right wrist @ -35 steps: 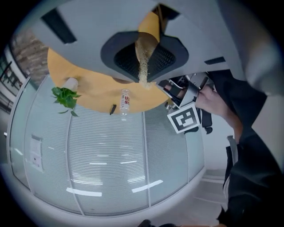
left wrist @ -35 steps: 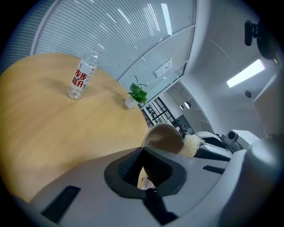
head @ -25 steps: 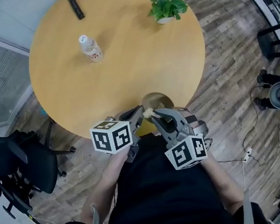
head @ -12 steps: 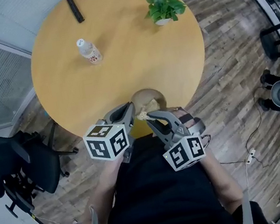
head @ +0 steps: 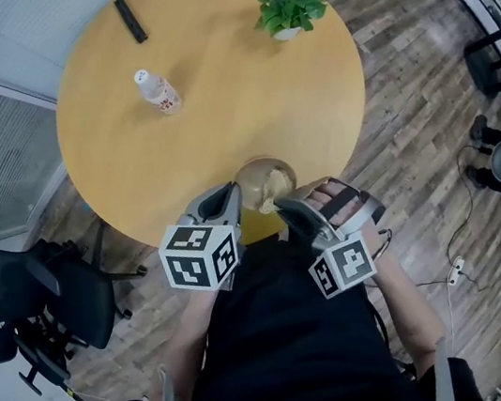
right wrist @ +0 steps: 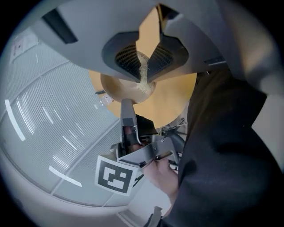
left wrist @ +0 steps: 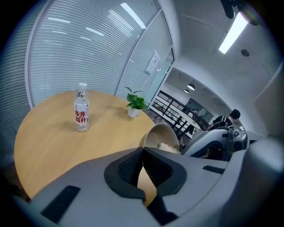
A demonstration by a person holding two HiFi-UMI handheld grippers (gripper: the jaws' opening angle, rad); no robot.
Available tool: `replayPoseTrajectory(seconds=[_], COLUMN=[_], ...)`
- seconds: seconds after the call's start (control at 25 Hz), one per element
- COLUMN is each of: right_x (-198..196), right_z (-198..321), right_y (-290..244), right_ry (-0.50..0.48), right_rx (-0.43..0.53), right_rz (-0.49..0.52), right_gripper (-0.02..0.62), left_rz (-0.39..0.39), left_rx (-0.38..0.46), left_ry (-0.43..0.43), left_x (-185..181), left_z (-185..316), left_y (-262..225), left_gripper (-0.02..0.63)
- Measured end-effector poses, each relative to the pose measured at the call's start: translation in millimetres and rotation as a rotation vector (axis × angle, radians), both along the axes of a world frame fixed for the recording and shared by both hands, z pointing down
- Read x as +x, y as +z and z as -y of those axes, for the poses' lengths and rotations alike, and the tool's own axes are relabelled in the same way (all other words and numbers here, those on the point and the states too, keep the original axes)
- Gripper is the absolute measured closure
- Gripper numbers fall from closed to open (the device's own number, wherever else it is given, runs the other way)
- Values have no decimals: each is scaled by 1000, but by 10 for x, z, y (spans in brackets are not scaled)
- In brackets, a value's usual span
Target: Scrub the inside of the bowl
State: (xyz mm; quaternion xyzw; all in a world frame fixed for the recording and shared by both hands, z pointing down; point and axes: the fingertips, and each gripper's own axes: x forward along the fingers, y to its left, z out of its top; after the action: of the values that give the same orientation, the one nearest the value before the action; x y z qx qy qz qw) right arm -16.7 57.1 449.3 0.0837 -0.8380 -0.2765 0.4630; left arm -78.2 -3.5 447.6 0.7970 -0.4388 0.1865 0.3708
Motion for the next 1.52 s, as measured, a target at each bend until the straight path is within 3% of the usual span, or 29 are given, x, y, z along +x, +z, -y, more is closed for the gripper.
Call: replayPoseTrajectory(seconds=[0.24, 0.4, 0.64, 0.88, 1.28, 1.4, 1.52], right_x=[56, 36, -4, -120, -255, -254, -192], right_z=[56, 64, 85, 131, 252, 190, 154], right_y=[-7, -24, -62, -175, -419, -362, -260], right_ry=[-147, -160, 4, 174, 350, 323, 277], right_rx=[138, 155, 52, -70, -283, -295, -257], right_rz=[-148, -152, -29, 170, 485, 459, 363], right_gripper=[545, 545, 545, 545, 543, 543, 543], left_rz=[63, 61, -115, -269, -320, -274, -243], left_rx=[32, 57, 16, -37, -33, -13, 4], left_ry=[45, 42, -45, -122, -118, -114, -113], left_x=[7, 7, -35, -48, 5, -35, -66], left_z=[-13, -1, 57, 94, 110, 119, 152], left_y=[-8, -68, -114, -86, -150, -170, -164], left_gripper=[592, 592, 589, 591, 591, 591, 591])
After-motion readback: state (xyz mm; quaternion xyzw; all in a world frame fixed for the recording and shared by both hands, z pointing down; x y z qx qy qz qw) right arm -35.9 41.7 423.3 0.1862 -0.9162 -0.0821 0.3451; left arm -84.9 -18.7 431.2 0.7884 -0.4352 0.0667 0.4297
